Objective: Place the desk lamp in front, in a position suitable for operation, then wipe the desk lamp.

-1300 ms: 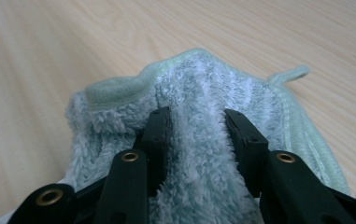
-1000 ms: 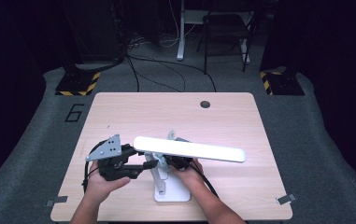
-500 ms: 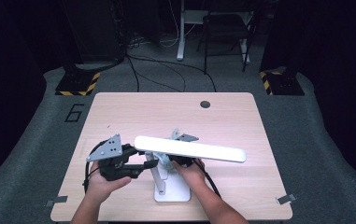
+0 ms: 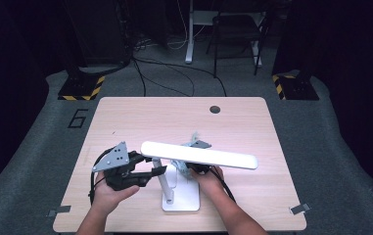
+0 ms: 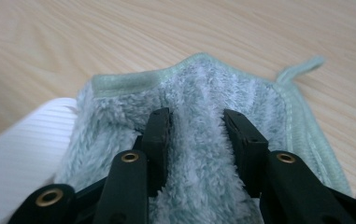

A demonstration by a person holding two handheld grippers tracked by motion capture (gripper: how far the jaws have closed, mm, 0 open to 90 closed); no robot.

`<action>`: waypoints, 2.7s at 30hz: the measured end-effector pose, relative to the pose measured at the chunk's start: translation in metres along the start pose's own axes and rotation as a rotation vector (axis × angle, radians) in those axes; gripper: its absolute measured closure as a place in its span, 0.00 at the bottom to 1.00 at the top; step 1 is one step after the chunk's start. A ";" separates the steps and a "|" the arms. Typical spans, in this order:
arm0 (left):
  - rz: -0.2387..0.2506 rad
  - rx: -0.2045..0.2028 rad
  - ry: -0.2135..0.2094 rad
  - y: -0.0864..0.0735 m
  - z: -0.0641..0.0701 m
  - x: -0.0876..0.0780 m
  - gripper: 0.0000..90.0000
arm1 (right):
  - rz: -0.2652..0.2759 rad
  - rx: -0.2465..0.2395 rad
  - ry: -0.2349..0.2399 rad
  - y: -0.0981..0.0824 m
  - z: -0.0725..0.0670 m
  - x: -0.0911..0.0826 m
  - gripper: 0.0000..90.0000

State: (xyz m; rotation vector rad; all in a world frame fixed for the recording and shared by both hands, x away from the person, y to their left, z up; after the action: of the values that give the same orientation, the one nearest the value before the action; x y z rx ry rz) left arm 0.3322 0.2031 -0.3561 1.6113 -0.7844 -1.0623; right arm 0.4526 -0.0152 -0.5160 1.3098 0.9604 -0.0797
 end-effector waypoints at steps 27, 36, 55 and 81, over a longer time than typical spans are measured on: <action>-0.025 -0.002 -0.117 -0.027 -0.012 0.020 0.55 | 0.045 -0.063 0.148 -0.020 -0.025 -0.017 0.68; -0.007 -0.002 -0.144 -0.038 -0.014 0.023 0.57 | 0.028 -0.051 0.136 -0.018 -0.023 -0.017 0.67; -0.072 0.047 -0.112 -0.048 -0.008 0.032 0.59 | 0.019 0.022 0.086 -0.006 0.006 -0.003 0.64; -0.062 0.024 -0.114 -0.051 -0.008 0.034 0.57 | 0.014 -0.059 0.091 -0.015 0.004 -0.021 0.43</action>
State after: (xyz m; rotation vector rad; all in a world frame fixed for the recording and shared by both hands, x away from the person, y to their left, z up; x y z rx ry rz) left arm 0.3524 0.1910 -0.4131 1.6152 -0.8294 -1.2018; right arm 0.4332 -0.0334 -0.5144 1.2750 1.0235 0.0195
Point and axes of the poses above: each handheld gripper's, and its own axes: x roughly forward along the jaws, y roughly out of its top, z roughly to its right, the point moved 2 cm from there along x, roughly forward along the jaws, and after that the axes turned 8 degrees about x, right-handed, at the moved point
